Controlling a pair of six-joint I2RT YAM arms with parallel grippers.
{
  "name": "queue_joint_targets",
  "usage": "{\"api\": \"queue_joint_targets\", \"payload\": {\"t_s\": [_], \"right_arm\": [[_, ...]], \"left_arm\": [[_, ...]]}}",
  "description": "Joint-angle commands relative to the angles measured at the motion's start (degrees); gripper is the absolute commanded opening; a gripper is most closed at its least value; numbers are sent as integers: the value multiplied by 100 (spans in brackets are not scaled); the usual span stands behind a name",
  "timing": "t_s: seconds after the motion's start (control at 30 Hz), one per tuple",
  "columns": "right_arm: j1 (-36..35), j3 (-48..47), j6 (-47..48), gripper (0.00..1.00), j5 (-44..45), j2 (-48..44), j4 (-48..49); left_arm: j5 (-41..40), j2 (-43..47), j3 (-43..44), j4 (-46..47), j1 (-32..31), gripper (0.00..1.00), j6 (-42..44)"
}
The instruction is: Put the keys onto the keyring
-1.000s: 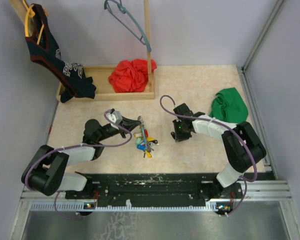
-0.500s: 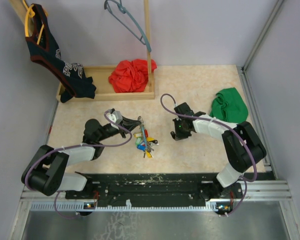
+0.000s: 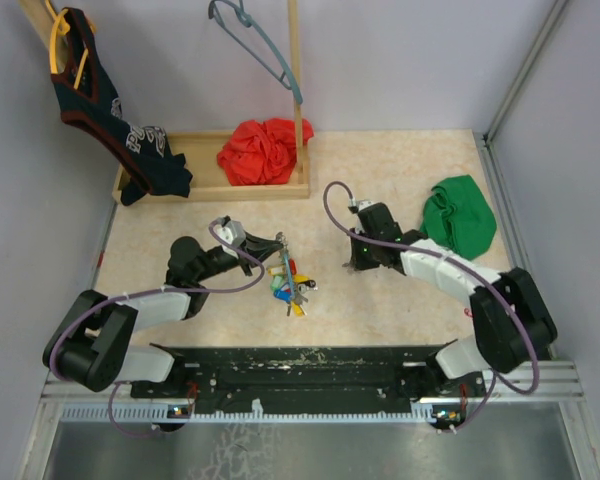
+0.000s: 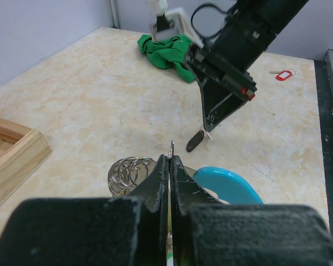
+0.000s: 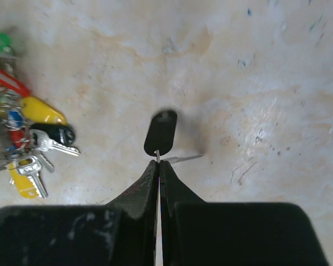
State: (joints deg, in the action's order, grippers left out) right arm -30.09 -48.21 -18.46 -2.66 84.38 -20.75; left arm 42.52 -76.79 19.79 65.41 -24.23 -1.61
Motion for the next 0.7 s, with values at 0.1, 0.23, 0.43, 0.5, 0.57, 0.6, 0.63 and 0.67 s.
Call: {"api": "queue_joint_targets", "payload": {"t_s": [0.1,0.23,0.43,0.5,0.57,0.6,0.63,0.67], "right_arm": [[-53,91,1686,0,-207,-1338,1418],[-85,269,2413,0,-535,-1815,2095],[-85,1163,2487,0,-1324,-2736,4162],[-83,1330,2559,0,-1830,-2904,4546],[-77,1454,2735,0,-2402,-2968,4819],[-65,1525,2771,0,-2629,-2964,5017],[-41,1606,2812,0,-2943,-2937,5229],[-33,1641,2800,0,-3131,-2887,5406]], "left_arm": [[125,93,203,191,18,0,90],[297,95,296,192,17,0,46],[743,-4,549,132,20,0,8],[871,-57,599,154,17,0,0],[964,-103,570,276,22,0,45],[1040,-121,559,336,16,0,69],[1104,-131,549,393,20,0,106],[1195,-134,540,475,20,0,133]]}}
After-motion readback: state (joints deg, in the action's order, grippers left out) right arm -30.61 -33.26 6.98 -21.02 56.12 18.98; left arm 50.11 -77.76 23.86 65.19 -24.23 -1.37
